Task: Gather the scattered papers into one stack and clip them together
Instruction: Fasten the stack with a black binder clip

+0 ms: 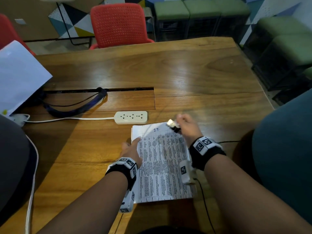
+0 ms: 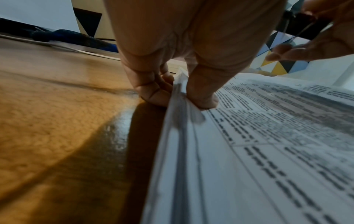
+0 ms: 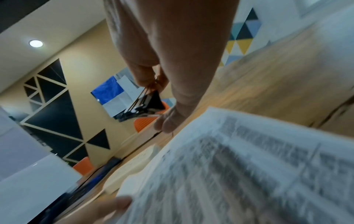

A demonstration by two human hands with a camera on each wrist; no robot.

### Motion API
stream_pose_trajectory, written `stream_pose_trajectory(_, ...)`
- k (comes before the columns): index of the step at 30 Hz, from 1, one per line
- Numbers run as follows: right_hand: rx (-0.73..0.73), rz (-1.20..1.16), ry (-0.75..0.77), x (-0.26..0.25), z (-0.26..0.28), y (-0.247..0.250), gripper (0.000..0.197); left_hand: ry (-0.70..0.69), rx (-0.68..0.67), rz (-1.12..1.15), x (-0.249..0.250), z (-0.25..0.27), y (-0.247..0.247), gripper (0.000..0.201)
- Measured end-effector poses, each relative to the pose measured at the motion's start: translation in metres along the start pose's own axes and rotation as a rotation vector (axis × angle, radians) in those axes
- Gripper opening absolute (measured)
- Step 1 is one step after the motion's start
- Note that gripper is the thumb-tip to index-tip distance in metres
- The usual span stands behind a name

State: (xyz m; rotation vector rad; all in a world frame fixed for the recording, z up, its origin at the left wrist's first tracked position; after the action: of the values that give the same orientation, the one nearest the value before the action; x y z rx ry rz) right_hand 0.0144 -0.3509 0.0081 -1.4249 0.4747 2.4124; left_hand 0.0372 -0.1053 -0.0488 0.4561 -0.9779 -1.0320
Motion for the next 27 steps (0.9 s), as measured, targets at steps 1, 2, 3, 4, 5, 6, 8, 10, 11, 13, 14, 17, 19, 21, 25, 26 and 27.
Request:
stream_pose_trajectory(1, -0.096, -0.051, -0.026, 0.001, 0.007, -0.018, 0.025, 0.001, 0.007, 0.02, 0.0, 0.0, 0.0, 0.084)
stream_pose_trajectory(2, -0.18, -0.105, -0.047, 0.004, 0.013, -0.034, 0.021, -0.002, 0.016, 0.033, -0.001, 0.0, -0.001, 0.084)
stream_pose_trajectory(3, -0.237, -0.1, -0.065, 0.008, 0.017, -0.047, 0.017, -0.006, 0.021, 0.042, -0.001, 0.0, -0.001, 0.084)
stream_pose_trajectory(4, -0.269, -0.062, -0.073, 0.013, 0.02, -0.057, 0.017, -0.009, 0.022, 0.048, -0.001, 0.0, -0.002, 0.084)
stream_pose_trajectory(5, -0.281, 0.036, -0.073, 0.02, 0.02, -0.065, 0.021, -0.012, 0.02, 0.049, -0.002, 0.0, -0.003, 0.084)
stream_pose_trajectory(6, -0.288, 0.131, -0.057, 0.027, 0.019, -0.07, 0.025, -0.012, 0.018, 0.048, -0.003, -0.001, -0.003, 0.084)
stream_pose_trajectory(8, -0.279, 0.277, -0.03, 0.038, 0.02, -0.071, 0.031, -0.012, 0.015, 0.056, -0.001, -0.001, -0.003, 0.086)
stream_pose_trajectory(10, -0.266, 0.29, -0.044, 0.046, 0.021, -0.07, 0.032, -0.014, 0.023, 0.074, 0.001, -0.001, 0.0, 0.093)
stream_pose_trajectory(11, -0.268, 0.299, -0.046, 0.048, 0.022, -0.07, 0.03, 0.017, 0.026, 0.104, 0.0, -0.002, 0.002, 0.096)
stream_pose_trajectory(13, -0.27, 0.289, -0.042, 0.048, 0.025, -0.071, 0.02, 0.138, 0.033, 0.177, -0.006, -0.008, 0.006, 0.089)
stream_pose_trajectory(14, -0.276, 0.259, -0.048, 0.046, 0.027, -0.072, 0.012, 0.185, 0.02, 0.179, -0.007, -0.01, 0.008, 0.075)
stream_pose_trajectory(17, -0.307, 0.225, -0.066, 0.044, 0.03, -0.072, 0.009, 0.192, -0.077, 0.126, -0.001, -0.018, 0.009, 0.033)
stream_pose_trajectory(19, -0.317, 0.284, -0.059, 0.044, 0.03, -0.069, 0.02, 0.175, -0.085, 0.164, 0.007, -0.024, 0.014, 0.03)
stream_pose_trajectory(21, -0.336, 0.3, -0.054, 0.043, 0.03, -0.071, 0.018, 0.157, -0.067, 0.24, 0.015, -0.032, 0.019, 0.035)
stream_pose_trajectory(25, -0.33, 0.303, -0.063, 0.038, 0.02, -0.074, 0.022, 0.092, -0.006, 0.37, 0.024, -0.048, 0.028, 0.047)
stream_pose_trajectory(26, -0.311, 0.332, -0.061, 0.035, 0.017, -0.073, 0.027, 0.074, -0.003, 0.395, 0.025, -0.051, 0.028, 0.05)
stream_pose_trajectory(27, -0.291, 0.372, -0.054, 0.032, 0.015, -0.071, 0.03, 0.059, -0.004, 0.416, 0.026, -0.053, 0.028, 0.055)
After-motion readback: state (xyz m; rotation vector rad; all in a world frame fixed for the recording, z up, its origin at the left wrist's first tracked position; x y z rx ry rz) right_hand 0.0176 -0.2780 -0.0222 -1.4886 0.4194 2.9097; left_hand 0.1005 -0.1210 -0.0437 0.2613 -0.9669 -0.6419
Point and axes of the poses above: each hand's wrist, its own z-axis away from the middle knuckle, its own y-axis out of the back of the hand, x = y × z, the point moved 6 cm from there along -z, towards the middle knuckle, and after that the axes turned 2 degrees about z, right-handed, at the moved point
